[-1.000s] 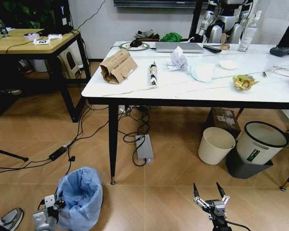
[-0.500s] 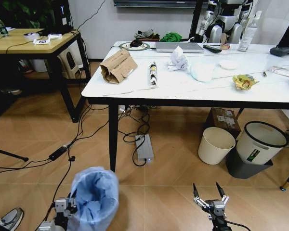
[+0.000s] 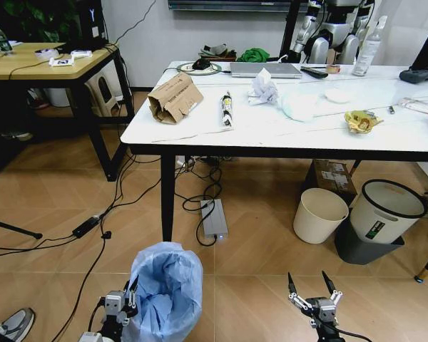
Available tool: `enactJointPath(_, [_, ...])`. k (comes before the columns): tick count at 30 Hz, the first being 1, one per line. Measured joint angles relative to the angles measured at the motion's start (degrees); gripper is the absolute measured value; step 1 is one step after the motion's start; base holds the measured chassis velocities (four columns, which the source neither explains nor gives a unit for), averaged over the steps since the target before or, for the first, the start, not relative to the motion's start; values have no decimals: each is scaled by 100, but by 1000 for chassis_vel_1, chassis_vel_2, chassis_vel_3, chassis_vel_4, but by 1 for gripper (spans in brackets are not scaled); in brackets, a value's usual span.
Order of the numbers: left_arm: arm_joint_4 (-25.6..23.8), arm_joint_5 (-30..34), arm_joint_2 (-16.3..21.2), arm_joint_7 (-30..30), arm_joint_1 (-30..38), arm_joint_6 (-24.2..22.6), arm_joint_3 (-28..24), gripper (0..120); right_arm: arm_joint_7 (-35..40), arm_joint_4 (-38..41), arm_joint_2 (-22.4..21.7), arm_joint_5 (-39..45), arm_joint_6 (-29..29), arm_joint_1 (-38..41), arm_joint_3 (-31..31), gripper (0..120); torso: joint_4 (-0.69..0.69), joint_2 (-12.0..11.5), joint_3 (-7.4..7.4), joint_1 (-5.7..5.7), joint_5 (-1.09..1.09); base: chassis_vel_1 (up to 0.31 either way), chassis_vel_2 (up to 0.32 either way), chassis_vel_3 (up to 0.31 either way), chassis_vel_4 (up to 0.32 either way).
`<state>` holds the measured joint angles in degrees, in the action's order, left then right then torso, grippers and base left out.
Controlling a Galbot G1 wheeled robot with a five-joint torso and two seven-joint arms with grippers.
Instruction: Pick up the trash bin and place the trash from the table into it.
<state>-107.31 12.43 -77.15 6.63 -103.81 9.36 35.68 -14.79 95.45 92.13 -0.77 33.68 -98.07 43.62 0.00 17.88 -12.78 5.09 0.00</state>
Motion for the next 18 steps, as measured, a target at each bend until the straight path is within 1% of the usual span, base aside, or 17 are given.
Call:
enactJointPath(5, [-93,53,-3,47,-107,13,-25,1,3,0,0,-2,4,-8,1,100,0,74,-44,28,0,0,0,0,0])
enactJointPath(8, [-247,188,1,25,-251,-96,-198,1,5,-2,0,-9,5,-8,9,100,0,165,-108,56,0,0,0,0,0])
enactJointPath(12, [-298,249,-4,7,-311,-141,-308,1,5,-3,0,-17,4,-12,14,100,0,222,-150,71,0,0,0,0,0])
enactJointPath(14, [-324,269,-5,-19,-387,-162,-437,1,7,-18,0,-26,4,-19,25,100,0,297,-204,92,0,0,0,0,0])
enactJointPath(15, [-324,269,-5,-19,-387,-162,-437,1,7,-18,0,-26,4,-19,25,100,0,297,-204,92,0,0,0,0,0])
enactJointPath(18, [-343,251,13,-28,-492,-155,-531,1,12,-77,0,-31,4,-22,63,100,0,408,-281,127,0,0,0,0,0])
